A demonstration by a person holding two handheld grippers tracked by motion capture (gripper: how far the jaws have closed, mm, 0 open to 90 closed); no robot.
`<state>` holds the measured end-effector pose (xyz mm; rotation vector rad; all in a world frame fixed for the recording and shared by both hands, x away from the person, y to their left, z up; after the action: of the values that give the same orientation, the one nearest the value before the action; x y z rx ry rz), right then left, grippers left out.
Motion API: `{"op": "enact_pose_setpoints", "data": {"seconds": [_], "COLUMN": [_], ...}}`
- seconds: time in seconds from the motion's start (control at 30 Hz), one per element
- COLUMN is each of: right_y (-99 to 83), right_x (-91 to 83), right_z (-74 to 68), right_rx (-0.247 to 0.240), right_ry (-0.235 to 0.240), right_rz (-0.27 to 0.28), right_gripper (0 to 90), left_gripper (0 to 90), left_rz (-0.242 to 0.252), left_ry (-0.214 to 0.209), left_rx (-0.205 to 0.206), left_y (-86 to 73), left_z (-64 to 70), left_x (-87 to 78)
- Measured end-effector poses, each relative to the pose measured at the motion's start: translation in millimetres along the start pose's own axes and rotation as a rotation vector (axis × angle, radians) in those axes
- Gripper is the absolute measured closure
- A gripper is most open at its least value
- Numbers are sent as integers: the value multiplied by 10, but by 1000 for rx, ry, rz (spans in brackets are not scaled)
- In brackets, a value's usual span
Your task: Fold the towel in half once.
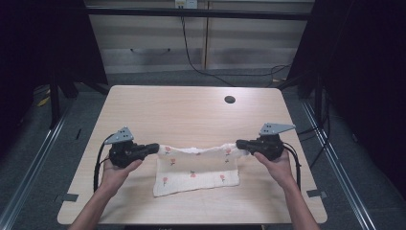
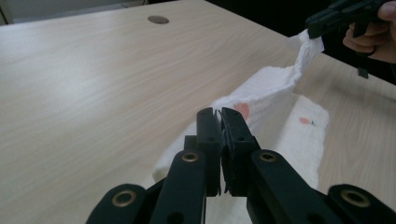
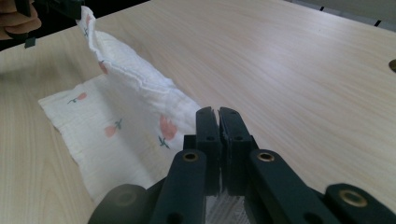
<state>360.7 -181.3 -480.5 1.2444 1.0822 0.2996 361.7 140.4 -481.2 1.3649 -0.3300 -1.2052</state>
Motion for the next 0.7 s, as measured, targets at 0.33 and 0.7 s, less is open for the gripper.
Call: {"op": "enact_pose_setpoints", "data": {"seconds": [0.33,0.7], "right_y": [-336,-584], "right_x": [12,-16], "right_z": [-226,-436], "right_rx": [2,5], "right_ry": [32,55], "right_rz": [-60,-114], "right_gripper": [879,878], "left_gripper": [870,869], "left_rz": [-85,-151], "left_ry": [-2,-22], "left_rx": [59,51], "left_y": [-381,-687], "left_z": [179,210], "left_x": [-37,-17]}}
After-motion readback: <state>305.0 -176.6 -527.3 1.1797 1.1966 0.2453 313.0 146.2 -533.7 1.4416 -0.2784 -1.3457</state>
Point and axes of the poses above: each handheld gripper's, and its own axes: x roughly forward along the jaws, y roughly out of its top, z roughly to its right, the point moved 9 cm from there along x, roughly forward along the jaws, and after that the axes turned 4 degrees about -x, right-handed, at the moved point
